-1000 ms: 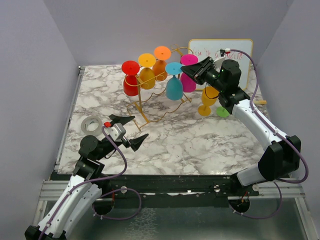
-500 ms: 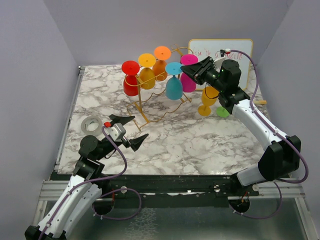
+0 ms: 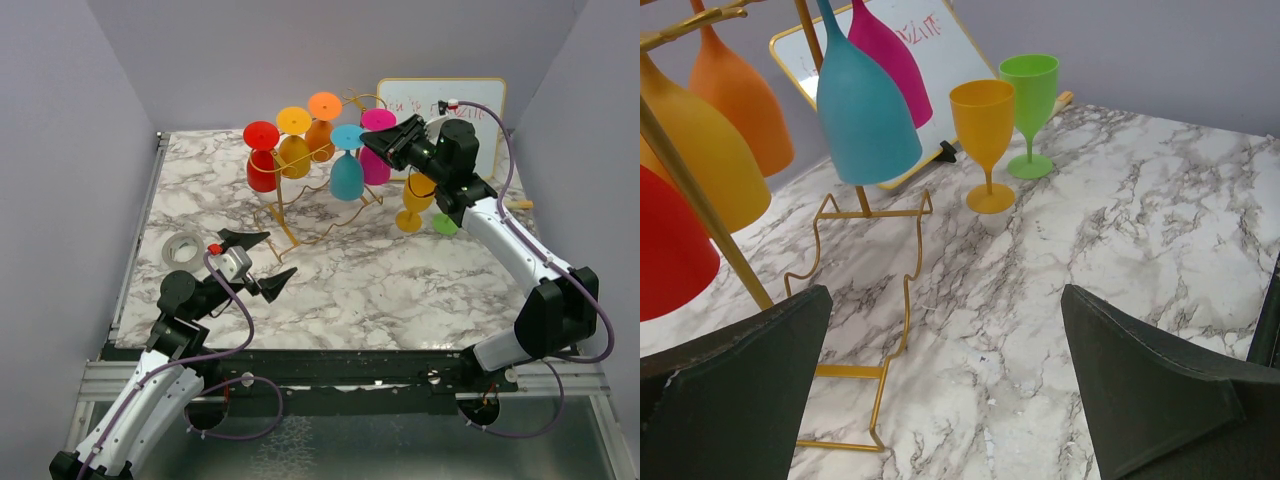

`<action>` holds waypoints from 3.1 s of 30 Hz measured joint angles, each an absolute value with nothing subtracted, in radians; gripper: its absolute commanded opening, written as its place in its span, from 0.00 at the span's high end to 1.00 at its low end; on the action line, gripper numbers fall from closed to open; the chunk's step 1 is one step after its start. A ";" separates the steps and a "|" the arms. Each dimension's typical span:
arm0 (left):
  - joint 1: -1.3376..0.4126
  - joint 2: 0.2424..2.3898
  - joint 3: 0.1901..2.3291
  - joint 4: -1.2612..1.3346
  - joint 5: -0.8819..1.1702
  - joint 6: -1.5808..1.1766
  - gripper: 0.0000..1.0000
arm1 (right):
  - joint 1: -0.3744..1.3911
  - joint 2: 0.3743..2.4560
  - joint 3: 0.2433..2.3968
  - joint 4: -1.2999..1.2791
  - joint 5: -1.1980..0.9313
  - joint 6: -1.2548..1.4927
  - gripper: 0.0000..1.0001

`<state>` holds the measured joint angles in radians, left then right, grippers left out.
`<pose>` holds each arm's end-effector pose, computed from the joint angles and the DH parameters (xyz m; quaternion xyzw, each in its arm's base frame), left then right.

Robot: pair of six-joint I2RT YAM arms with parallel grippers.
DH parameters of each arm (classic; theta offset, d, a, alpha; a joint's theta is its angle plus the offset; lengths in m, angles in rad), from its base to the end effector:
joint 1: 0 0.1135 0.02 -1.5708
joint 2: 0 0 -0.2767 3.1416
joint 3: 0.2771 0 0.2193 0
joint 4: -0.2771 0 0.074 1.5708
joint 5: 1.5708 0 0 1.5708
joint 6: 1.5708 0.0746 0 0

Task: Take the wine glass off the wine glass rack
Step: Pick up the wine glass from the wine rack.

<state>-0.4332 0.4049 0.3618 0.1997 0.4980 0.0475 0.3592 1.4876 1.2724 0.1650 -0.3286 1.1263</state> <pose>0.0911 -0.0814 0.2951 0.3318 0.5669 -0.2983 0.6925 0.3289 0.1492 0.3956 0.1630 0.7051 0.5471 0.4206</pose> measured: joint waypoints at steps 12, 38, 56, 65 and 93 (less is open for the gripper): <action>-0.433 0.405 0.362 0.199 0.498 0.048 0.01 | 0.359 1.484 1.257 0.191 -0.326 1.137 0.88; -0.433 0.405 0.362 0.192 0.497 0.048 0.01 | 0.359 1.428 1.190 0.234 -0.327 1.210 1.00; -0.433 0.397 0.362 0.185 0.483 0.048 0.01 | 0.359 1.385 1.113 0.309 -0.327 1.283 0.99; -0.433 0.410 0.362 0.184 0.480 0.044 0.01 | 0.359 1.370 1.093 0.322 -0.328 1.295 1.00; -0.433 0.421 0.362 0.184 0.482 0.044 0.01 | 0.359 1.322 1.027 0.328 -0.282 1.337 1.00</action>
<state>-0.4328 0.4213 0.3618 0.1844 0.4820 0.0444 0.3588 1.3216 1.0271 0.3279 -0.2817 1.3373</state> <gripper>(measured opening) 0.988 0.014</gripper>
